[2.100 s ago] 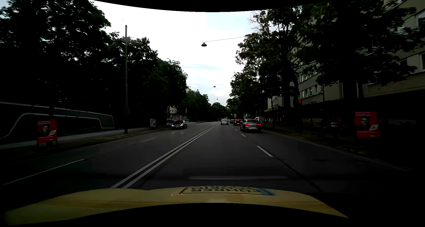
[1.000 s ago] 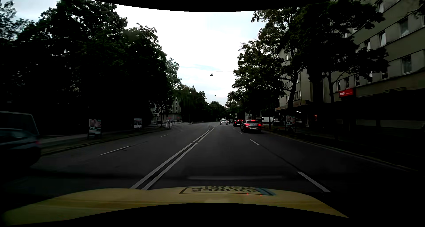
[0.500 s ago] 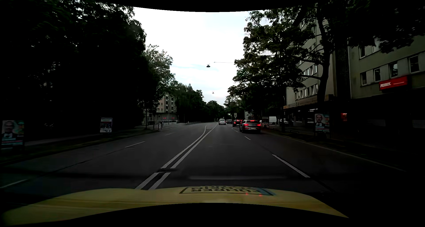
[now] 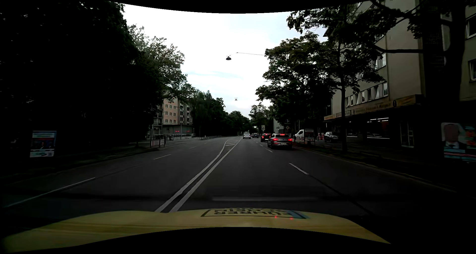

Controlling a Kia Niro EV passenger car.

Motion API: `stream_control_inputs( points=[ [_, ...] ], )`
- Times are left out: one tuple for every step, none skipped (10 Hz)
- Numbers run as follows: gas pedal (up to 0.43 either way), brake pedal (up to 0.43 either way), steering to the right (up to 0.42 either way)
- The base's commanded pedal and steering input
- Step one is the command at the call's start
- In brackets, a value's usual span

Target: Follow the waypoints while adhering to traffic rules and regulations

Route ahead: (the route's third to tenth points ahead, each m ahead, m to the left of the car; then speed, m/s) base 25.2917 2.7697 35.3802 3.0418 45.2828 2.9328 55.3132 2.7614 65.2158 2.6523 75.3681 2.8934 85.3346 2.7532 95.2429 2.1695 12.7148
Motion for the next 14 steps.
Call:
stream_control_inputs(
  points=[
    [0.0,0.0,0.005],
    [0.0,0.0,0.005],
    [0.0,0.0,0.004],
    [0.0,0.0,0.004],
    [0.0,0.0,0.004],
    [0.0,0.0,0.004],
    [0.008,0.0,0.004],
    [0.047,0.0,0.003],
    [0.047,0.0,0.003],
    [0.059,0.0,0.003],
    [0.059,0.0,0.003],
    [0.059,0.0,0.003],
    [0.059,0.0,0.003],
    [0.059,0.0,0.002]
  ],
)
